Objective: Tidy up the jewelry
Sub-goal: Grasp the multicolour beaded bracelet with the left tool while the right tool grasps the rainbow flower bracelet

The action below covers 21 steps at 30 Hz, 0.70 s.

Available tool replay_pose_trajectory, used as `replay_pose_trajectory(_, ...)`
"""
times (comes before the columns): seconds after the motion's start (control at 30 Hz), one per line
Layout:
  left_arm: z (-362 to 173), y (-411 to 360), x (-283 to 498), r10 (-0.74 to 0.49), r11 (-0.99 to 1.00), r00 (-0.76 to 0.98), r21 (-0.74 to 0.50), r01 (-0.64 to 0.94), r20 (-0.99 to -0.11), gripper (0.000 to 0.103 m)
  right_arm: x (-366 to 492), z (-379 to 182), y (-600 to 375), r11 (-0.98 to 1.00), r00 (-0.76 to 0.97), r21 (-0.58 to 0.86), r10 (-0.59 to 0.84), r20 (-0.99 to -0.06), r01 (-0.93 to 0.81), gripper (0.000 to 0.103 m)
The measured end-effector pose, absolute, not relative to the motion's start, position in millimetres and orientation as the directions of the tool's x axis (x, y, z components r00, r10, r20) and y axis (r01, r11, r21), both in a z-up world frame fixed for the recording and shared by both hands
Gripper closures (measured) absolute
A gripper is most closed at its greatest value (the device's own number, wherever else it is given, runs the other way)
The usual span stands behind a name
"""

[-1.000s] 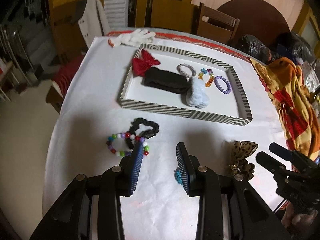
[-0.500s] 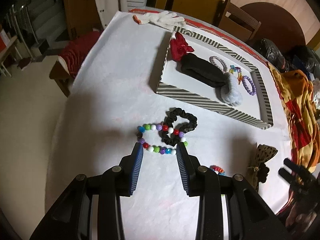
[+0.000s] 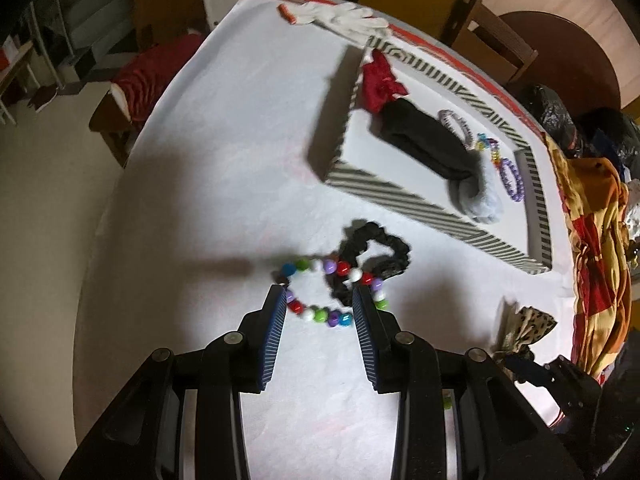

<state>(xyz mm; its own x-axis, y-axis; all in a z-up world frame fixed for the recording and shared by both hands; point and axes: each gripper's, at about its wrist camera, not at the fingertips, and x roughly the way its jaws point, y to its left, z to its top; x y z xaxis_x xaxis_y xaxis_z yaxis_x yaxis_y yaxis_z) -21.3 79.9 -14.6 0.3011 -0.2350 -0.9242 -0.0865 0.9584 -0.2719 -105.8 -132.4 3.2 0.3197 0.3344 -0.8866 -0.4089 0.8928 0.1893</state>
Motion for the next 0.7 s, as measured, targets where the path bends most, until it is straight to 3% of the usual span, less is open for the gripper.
replay_pose_trajectory(0.47, -42.2, 75.4, -14.3, -0.096, 0.989, 0.288, -0.124, -0.081, -0.953, 0.071, -90.1, -29.6, -112.9, 0.887, 0.281, 0.148, 0.292, -0.914, -0.438, 0.050)
replay_pose_trajectory(0.7, -47.4, 75.1, -8.7, -0.055, 0.995, 0.309, -0.078, -0.064, -0.949, 0.071, -86.8, -38.0, -106.2, 0.887, 0.276, 0.143, 0.285, -0.918, -0.440, 0.068)
